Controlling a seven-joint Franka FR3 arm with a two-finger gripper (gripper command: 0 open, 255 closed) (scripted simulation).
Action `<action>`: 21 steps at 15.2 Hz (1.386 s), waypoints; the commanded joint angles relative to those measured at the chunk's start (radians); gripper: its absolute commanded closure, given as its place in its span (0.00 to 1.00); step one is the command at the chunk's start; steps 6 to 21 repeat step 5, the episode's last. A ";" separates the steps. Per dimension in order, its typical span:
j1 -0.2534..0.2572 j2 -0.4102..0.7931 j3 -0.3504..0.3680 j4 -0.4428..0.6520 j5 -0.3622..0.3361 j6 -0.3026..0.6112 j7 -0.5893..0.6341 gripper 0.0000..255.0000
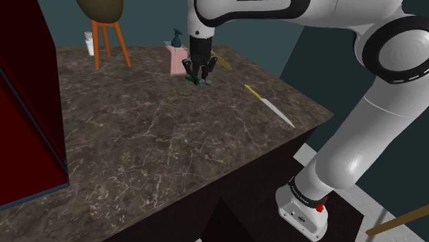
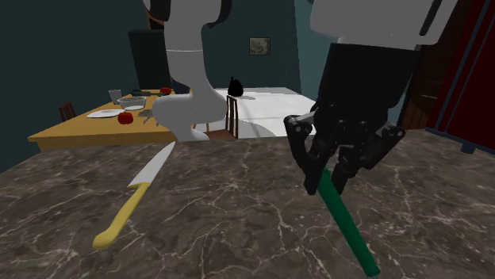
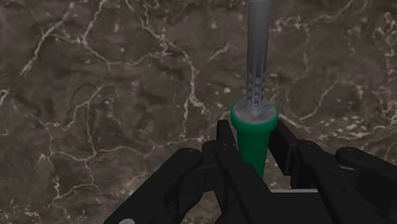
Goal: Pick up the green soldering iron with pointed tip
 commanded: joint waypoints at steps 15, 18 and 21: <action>0.001 0.002 0.001 0.060 0.000 -0.058 -0.002 1.00; 0.001 0.002 0.001 0.060 0.000 -0.058 -0.002 1.00; 0.001 0.002 0.001 0.060 0.000 -0.058 -0.002 1.00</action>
